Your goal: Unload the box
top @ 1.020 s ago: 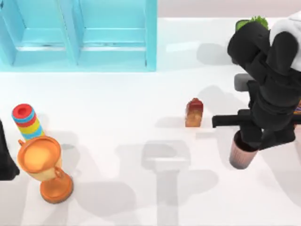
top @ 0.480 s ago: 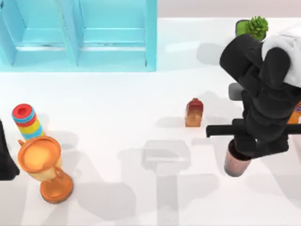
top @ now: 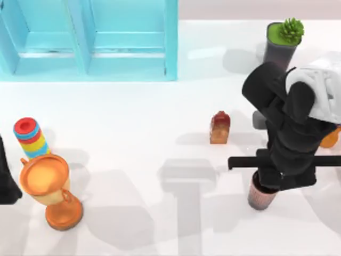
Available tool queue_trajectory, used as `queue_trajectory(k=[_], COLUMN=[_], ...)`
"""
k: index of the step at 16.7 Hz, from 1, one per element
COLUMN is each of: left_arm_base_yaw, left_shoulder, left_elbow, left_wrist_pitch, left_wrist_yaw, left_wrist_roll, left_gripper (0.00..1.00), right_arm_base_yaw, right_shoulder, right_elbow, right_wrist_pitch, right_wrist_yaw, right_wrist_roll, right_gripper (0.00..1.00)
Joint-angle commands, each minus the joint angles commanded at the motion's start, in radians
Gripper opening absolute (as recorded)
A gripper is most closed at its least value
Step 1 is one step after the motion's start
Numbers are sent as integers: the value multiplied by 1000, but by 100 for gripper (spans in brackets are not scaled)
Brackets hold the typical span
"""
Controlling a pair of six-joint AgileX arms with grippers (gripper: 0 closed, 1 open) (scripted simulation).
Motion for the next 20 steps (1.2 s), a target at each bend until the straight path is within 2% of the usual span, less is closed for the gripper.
queue_trajectory(k=[2, 15, 20], left_arm_base_yaw=[0, 0, 0], left_shoulder=[0, 0, 0], left_elbow=[0, 0, 0], left_wrist_pitch=[0, 0, 0], left_wrist_yaw=[0, 0, 0], left_wrist_roll=[0, 0, 0], left_gripper=[100, 100, 100], right_arm_base_yaw=[0, 0, 0], right_shoulder=[0, 0, 0], right_elbow=[0, 0, 0], right_wrist_pitch=[0, 0, 0], right_wrist_yaw=[0, 0, 0], right_wrist_roll=[0, 0, 0], right_gripper=[0, 98, 100])
